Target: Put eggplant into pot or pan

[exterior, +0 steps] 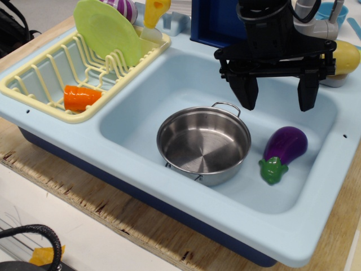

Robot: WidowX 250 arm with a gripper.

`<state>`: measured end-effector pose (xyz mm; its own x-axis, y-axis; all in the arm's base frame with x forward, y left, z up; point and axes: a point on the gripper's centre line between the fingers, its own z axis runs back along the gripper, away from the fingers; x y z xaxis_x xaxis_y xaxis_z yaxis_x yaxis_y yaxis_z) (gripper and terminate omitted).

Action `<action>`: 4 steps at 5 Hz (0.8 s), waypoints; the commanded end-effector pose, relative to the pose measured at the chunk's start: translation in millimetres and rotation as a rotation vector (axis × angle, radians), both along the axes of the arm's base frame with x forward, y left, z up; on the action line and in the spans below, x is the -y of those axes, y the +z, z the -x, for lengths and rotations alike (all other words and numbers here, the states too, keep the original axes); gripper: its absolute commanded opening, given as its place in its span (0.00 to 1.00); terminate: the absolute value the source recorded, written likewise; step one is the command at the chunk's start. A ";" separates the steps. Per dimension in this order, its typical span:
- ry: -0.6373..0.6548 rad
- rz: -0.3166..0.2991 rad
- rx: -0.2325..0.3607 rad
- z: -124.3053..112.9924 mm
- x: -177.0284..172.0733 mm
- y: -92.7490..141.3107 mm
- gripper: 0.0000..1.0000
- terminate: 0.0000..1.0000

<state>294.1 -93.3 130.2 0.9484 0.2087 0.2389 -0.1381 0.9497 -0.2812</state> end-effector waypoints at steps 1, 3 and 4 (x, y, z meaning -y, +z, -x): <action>0.000 0.000 0.000 0.0 0.0 0.0 1.00 0.00; -0.195 -0.054 -0.077 -7.3 22.2 -9.9 1.00 0.00; -0.199 -0.045 -0.138 -14.3 22.7 -16.5 1.00 0.00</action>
<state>302.8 -115.7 97.0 0.9996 0.0068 0.0286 -0.0001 0.9737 -0.2280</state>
